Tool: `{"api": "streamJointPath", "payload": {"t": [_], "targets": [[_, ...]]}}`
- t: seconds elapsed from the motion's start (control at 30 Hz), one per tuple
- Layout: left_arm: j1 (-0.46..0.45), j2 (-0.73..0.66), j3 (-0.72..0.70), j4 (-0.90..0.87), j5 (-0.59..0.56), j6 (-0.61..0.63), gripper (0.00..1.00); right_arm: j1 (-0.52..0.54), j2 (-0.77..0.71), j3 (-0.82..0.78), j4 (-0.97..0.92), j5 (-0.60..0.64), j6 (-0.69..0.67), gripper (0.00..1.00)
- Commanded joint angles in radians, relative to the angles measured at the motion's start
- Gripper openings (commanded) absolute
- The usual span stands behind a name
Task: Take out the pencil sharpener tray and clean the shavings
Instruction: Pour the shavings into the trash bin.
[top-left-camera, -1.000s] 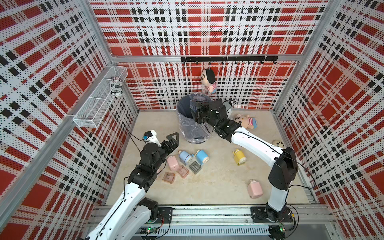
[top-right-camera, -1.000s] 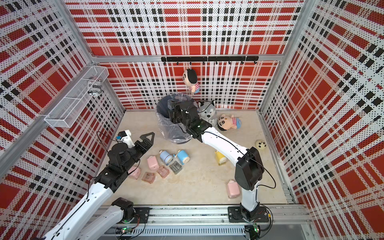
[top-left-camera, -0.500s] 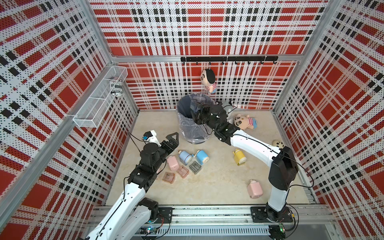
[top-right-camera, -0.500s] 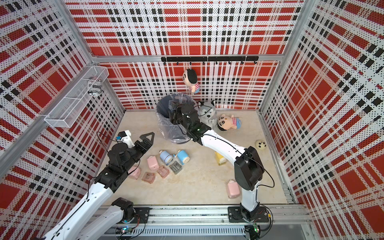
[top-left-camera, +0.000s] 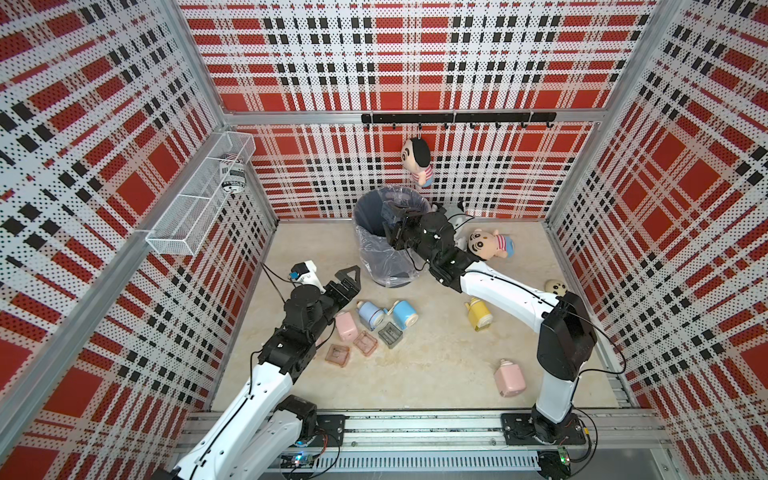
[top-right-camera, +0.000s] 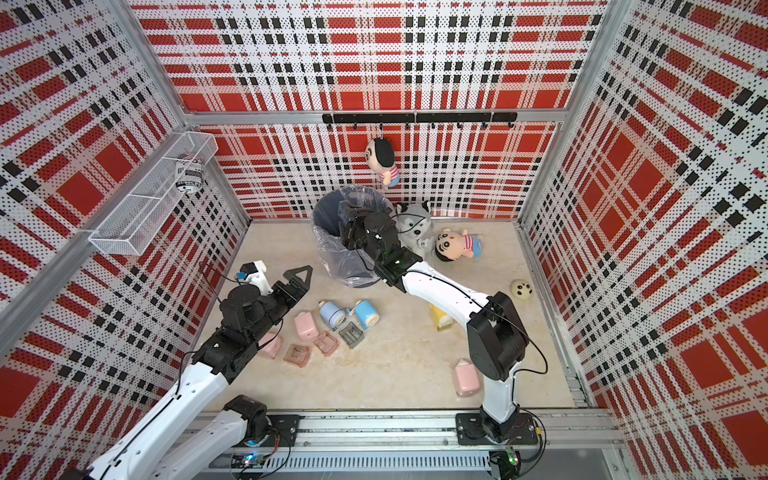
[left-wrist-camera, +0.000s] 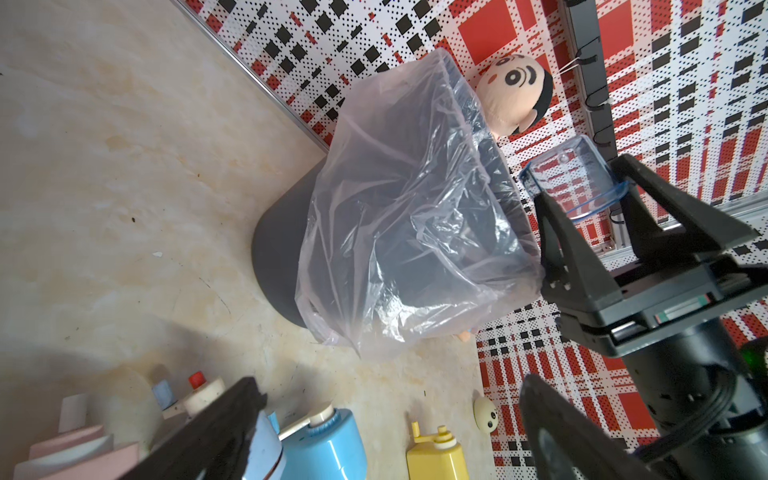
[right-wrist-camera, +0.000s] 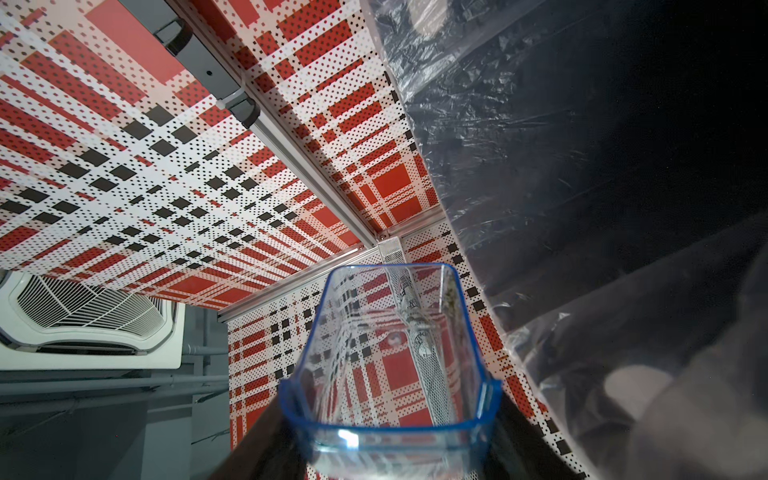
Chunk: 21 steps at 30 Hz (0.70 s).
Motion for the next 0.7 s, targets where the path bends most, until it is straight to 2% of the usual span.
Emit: {"api": "streamJointPath", "payload": {"t": [0.0, 0.13, 0.4, 0.67], "targets": [[-0.010, 0.000, -0.002, 0.018, -0.010, -0.001, 0.98, -0.009, 0.027, 0.104, -0.065, -0.014, 0.154, 0.39], [-0.018, -0.005, 0.000, 0.016, -0.017, -0.001, 0.98, 0.006, 0.023, 0.144, -0.097, -0.007, 0.134, 0.39], [-0.023, -0.007, -0.013, 0.022, -0.022, -0.004, 0.98, 0.011, -0.002, -0.013, -0.062, 0.004, 0.179, 0.39], [-0.027, -0.020, -0.010, 0.022, -0.023, 0.002, 0.98, 0.011, 0.009, 0.044, -0.107, 0.004, 0.149, 0.39]]}}
